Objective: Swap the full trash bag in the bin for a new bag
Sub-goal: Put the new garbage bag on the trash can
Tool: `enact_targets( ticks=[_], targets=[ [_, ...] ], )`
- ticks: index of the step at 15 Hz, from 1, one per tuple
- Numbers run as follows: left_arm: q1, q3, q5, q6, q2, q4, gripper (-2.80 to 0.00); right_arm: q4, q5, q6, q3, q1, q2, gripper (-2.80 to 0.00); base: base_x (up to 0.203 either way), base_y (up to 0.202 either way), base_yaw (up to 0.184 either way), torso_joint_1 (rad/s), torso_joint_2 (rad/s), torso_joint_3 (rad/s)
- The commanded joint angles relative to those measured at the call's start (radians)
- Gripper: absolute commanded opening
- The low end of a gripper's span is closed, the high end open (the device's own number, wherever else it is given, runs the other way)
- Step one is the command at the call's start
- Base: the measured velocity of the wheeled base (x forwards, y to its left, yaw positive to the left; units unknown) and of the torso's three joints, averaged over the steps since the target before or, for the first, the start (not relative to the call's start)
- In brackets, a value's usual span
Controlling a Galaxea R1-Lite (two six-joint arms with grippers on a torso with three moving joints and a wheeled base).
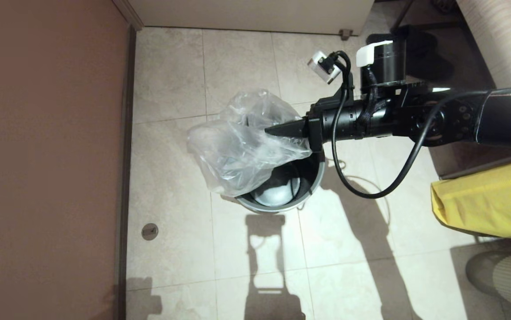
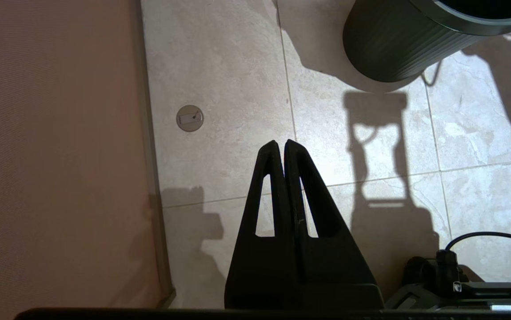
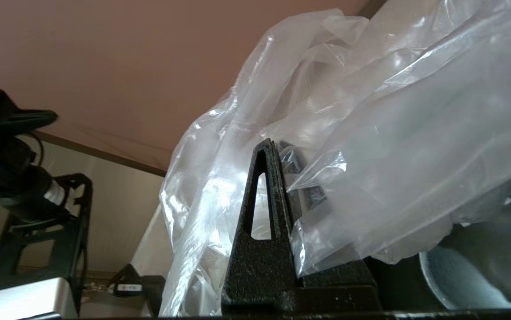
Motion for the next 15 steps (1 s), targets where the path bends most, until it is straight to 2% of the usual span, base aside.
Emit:
enact_targets(
  ticks=[1,6,7,13,15],
  targets=[
    [0.0,0.0,0.0,0.0,0.001,0.0,-2.8,-0.002,0.005,-0.019,0.006,-0.007,0.026,-2.8,0.0,0.0,0.0,0.0,0.0,0.0],
    [0.0,0.0,0.0,0.0,0.001,0.0,-2.8,0.011,0.001,-0.049,0.035,-0.014,0.027,-2.8,0.0,0.0,0.0,0.0,0.0,0.0],
    [0.0,0.002,0.0,0.0,0.001,0.0,-2.8,0.018,0.001,-0.052,0.043,-0.023,0.023,0.0,0.0,0.0,0.0,0.0,0.0,0.0],
    [0.0,0.0,0.0,0.0,0.001,0.0,-2.8,0.156,0.025,-0.042,0.043,-0.06,-0.057,0.0,0.0,0.0,0.0,0.0,0.0,0.0],
    [0.0,0.0,-0.001,0.0,0.001,0.0,-2.8,0.217,0.117,0.001,0.043,-0.083,-0.095,0.0,0.0,0.0,0.0,0.0,0.0,0.0]
  ],
)
